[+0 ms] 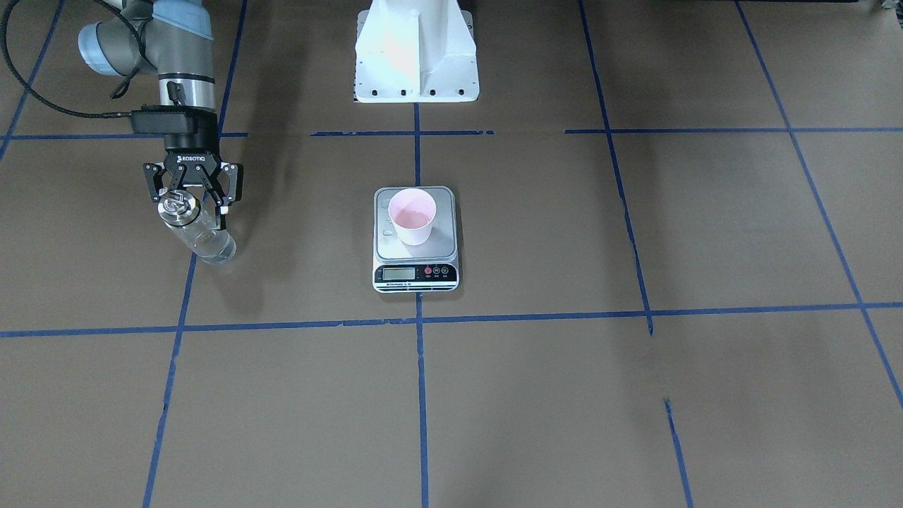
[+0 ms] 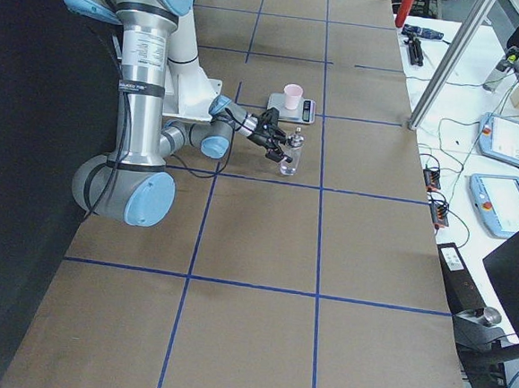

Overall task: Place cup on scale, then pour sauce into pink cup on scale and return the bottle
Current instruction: 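Lower the bottle onto the table with the right gripper and release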

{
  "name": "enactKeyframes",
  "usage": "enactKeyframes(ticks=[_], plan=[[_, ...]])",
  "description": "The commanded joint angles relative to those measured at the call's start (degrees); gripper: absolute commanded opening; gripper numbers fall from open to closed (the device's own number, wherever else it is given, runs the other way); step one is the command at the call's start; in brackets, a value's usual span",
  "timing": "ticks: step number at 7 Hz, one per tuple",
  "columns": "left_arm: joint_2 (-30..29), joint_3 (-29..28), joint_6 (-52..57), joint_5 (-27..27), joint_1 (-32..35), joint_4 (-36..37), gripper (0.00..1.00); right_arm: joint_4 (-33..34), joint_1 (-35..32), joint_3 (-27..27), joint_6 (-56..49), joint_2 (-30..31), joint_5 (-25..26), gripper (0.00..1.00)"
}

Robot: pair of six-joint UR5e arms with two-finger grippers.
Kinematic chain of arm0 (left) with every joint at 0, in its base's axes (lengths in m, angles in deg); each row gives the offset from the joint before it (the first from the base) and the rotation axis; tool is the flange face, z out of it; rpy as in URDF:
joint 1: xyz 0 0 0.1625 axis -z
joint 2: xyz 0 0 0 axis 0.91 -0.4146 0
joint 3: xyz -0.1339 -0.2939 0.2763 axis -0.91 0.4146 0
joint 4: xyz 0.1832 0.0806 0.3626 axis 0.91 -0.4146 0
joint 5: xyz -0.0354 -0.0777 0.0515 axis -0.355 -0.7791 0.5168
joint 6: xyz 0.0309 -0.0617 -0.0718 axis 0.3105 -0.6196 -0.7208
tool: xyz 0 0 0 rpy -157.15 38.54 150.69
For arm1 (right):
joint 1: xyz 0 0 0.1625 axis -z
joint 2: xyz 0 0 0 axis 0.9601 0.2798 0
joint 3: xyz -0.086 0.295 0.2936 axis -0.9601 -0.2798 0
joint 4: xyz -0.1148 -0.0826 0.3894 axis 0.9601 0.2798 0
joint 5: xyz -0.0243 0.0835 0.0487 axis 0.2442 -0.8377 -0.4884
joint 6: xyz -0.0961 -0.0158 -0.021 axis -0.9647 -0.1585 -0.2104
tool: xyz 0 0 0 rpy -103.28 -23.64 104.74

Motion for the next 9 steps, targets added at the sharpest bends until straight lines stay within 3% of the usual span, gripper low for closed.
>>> enactKeyframes(ticks=[1, 4, 5, 6, 7, 9], plan=[[0.0, 0.0, 0.0, -0.1, 0.0, -0.1, 1.00, 0.0, 0.0, -0.9, 0.1, 0.1, 0.1, 0.00], [0.0, 0.1, 0.0, -0.1, 0.0, -0.1, 1.00, 0.0, 0.0, -1.3, 0.1, 0.1, 0.0, 0.00], [0.0, 0.1, 0.0, -0.1, 0.0, -0.1, 1.00, 0.0, 0.0, -1.4, 0.1, 0.1, 0.0, 0.20], [0.0, 0.1, 0.0, -0.1, 0.0, -0.1, 1.00, 0.0, 0.0, -1.4, 0.1, 0.0, 0.0, 0.63], [0.0, 0.1, 0.0, -0.1, 0.0, -0.1, 1.00, 0.0, 0.1, -1.9, 0.5, 0.1, 0.0, 1.00], [0.0, 0.0, 0.0, -0.1, 0.0, -0.1, 1.00, 0.0, 0.1, -1.9, 0.7, 0.0, 0.0, 1.00]])
